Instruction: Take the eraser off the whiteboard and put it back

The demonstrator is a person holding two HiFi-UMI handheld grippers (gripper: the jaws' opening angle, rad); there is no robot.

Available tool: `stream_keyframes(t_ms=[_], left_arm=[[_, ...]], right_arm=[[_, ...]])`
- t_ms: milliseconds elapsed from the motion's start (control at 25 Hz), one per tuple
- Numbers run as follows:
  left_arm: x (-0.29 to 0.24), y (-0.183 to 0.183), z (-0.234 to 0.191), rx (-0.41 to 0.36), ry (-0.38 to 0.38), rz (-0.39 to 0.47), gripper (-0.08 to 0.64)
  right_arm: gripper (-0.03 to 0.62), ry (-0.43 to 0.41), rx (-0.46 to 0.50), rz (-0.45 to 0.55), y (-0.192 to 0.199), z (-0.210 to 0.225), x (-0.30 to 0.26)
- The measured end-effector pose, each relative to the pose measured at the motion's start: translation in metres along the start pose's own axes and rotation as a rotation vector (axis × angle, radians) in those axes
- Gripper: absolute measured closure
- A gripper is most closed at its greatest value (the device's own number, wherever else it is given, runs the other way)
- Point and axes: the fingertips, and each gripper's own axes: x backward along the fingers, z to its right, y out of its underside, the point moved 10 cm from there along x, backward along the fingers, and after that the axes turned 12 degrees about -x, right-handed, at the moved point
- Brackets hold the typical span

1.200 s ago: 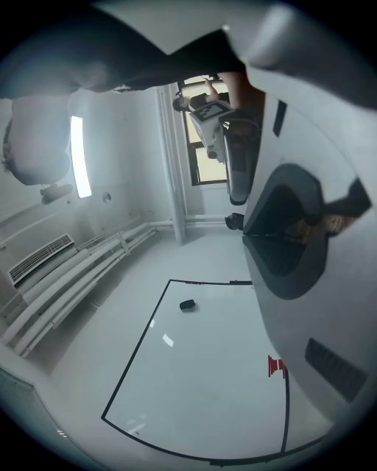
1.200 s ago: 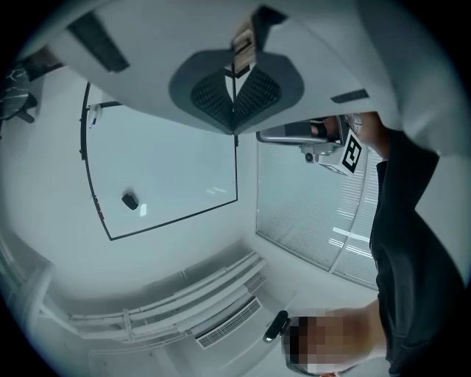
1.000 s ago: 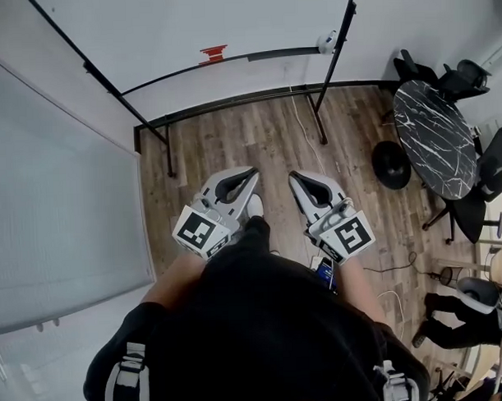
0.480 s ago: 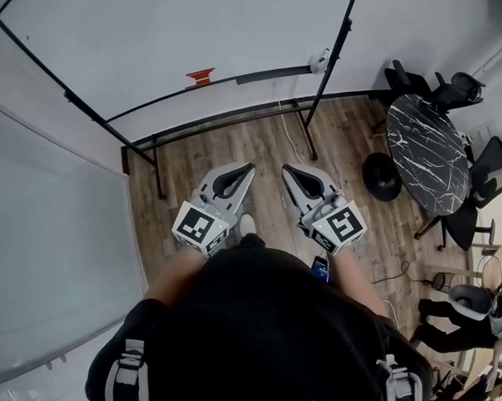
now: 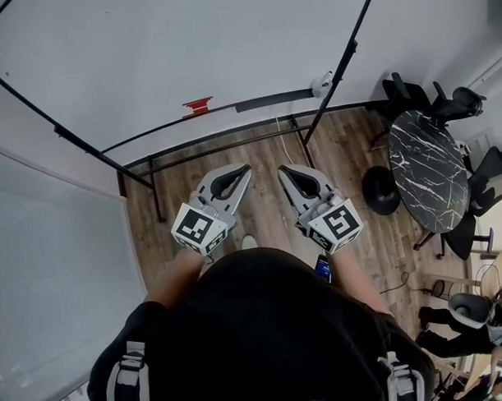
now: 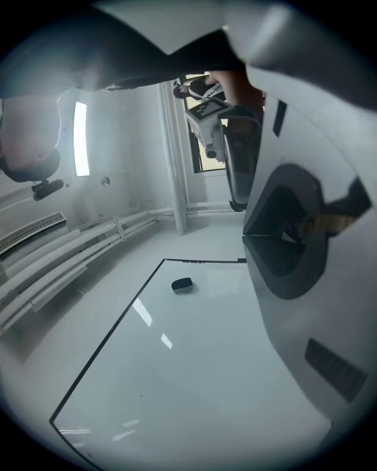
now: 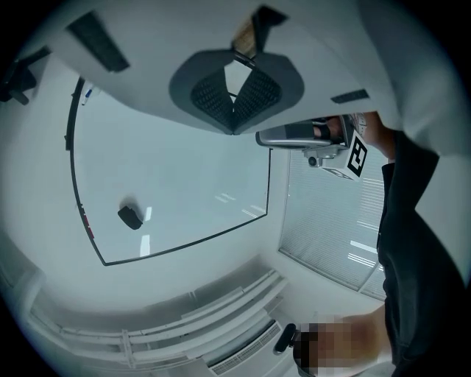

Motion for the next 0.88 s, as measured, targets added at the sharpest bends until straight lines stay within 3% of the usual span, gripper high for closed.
stream_keyframes(t_ms=[240, 560, 880], left_arm=[[-0.017, 0.018, -0.041, 0.013, 0.010, -0.024, 0.555], [-0.037, 0.034, -0.061, 0.033, 0.004, -0.033, 0.555], [-0.081, 0.041, -0.085, 0.008, -0.044, -0.042, 0.555]], right_arm=[[0.598, 0.018, -0.017, -0.036, 0.005, 0.020, -0.032], [0.598, 0.052, -0.009, -0.066, 0.006, 0.046, -0.050], [0.598, 0.065, 0.049, -0.047, -0.006, 0.107, -0.076]])
